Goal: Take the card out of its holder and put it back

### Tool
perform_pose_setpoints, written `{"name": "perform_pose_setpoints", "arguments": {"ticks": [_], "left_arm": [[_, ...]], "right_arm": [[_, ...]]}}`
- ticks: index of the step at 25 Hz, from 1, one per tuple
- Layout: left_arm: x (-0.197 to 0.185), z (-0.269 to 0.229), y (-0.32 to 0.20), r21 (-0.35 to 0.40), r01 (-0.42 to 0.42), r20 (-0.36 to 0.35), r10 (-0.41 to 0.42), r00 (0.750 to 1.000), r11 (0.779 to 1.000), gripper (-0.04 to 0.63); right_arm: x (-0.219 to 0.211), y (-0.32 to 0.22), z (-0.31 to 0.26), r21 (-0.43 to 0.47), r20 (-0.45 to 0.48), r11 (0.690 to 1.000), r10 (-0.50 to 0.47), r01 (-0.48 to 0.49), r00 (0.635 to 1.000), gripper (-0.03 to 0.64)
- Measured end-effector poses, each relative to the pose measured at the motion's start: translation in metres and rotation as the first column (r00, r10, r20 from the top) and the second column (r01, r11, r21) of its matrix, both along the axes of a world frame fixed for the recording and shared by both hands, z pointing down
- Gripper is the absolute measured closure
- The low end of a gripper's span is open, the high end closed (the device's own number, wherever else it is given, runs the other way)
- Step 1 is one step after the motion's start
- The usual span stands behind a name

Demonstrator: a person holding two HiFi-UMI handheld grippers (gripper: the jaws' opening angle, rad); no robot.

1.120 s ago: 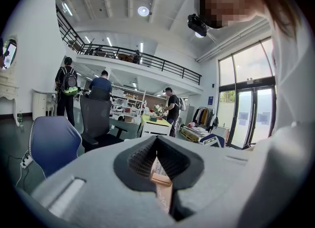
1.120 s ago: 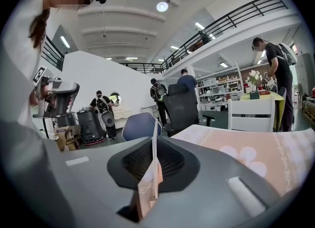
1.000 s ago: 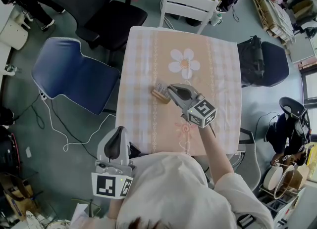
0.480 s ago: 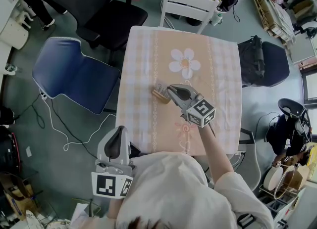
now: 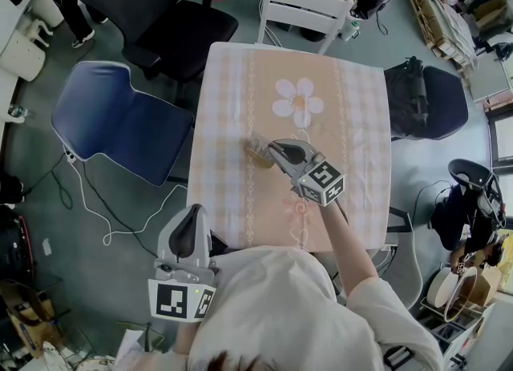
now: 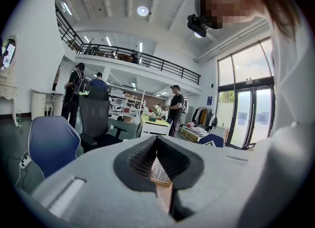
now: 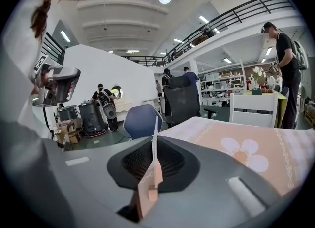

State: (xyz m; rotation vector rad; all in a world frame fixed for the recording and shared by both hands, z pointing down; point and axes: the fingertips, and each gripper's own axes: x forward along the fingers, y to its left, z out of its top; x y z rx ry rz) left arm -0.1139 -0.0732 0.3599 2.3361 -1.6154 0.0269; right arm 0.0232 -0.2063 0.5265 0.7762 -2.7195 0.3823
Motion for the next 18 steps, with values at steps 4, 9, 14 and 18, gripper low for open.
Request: {"name": "perform_pose_setpoints", "arguments": {"ticks": [4, 9, 14, 18], "left_arm": [[-0.002, -0.0007, -0.0023, -0.001, 0.004, 0.001, -0.004, 1.0, 1.0, 0.595], [-0.0025, -0.0015, -0.0018, -0.001, 0.003, -0.002, -0.003, 1.0, 1.0, 0.595], [-0.0009, 0.0006, -0.0008, 0.002, 0.001, -0.003, -0.001, 1.0, 1.0, 0.595], [-0.0013, 0.0007, -0.0013, 0.001, 0.004, -0.003, -0.004, 1.0, 1.0, 0.595]], "right_arm": [[0.0012, -0.0003, 0.0068, -0.016, -0.005, 1.0, 0.009, -0.009, 1.0, 0.598], [0.0017, -0.0003, 0.0065, -0.018, 0.0, 1.0, 0.01, -0.01, 1.0, 0.598], [0.0024, 0.0003, 0.009, -0.016, 0.006, 1.0, 0.012, -0.011, 1.0, 0.598], [0.0028, -0.0009, 0.0089, -0.017, 0.007, 1.0, 0.01, -0.01, 1.0, 0.598]]}}
